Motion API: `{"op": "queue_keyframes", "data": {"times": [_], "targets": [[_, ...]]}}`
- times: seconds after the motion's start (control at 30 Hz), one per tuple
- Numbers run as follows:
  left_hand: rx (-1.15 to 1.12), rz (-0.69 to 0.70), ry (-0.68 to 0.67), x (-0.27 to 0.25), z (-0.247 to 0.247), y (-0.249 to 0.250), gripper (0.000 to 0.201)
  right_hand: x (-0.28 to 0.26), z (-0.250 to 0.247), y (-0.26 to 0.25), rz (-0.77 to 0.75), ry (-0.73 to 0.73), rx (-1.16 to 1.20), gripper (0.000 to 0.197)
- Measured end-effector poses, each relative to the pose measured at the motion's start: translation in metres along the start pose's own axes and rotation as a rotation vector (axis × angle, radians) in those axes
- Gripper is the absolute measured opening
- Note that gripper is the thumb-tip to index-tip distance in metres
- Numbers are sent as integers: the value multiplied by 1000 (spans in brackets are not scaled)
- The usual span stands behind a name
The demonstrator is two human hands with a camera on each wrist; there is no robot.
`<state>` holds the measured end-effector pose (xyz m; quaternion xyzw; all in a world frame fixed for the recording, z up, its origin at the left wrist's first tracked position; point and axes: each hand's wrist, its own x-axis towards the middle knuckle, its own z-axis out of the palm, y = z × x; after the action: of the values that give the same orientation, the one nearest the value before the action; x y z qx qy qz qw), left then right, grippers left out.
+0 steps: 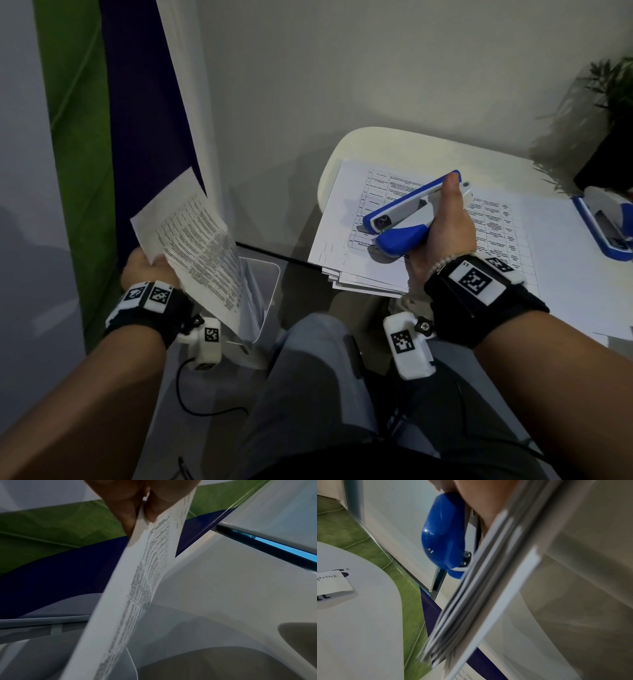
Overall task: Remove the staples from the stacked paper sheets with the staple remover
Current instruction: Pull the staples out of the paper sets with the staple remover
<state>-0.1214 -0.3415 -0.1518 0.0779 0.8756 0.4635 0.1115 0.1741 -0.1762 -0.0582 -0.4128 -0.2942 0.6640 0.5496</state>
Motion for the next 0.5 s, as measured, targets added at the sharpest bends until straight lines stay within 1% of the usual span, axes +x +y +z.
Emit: {"op": "queue_keyframes", "data": {"times": [0.17,0.3,0.33,0.37,0.43,0.5], "targets": [[-61,47,24,0,5,4,29,-1,0,0,-10,31,-9,34],[-113,217,55,-9,10,3,32,-3,1,-1,-12,27,1,31],[-119,234,60,-11,12,2,33,-4,1,-1,-11,28,3,31],[-124,223,58,-12,13,0,32,-4,1,-2,-12,27,3,31],[-107,140,30,-12,16,-7,31,-4,2,-2,-12,21,4,29],[13,77,-26,-7,18,-18,29,-3,1,-3,-9,20,-2,29]]}}
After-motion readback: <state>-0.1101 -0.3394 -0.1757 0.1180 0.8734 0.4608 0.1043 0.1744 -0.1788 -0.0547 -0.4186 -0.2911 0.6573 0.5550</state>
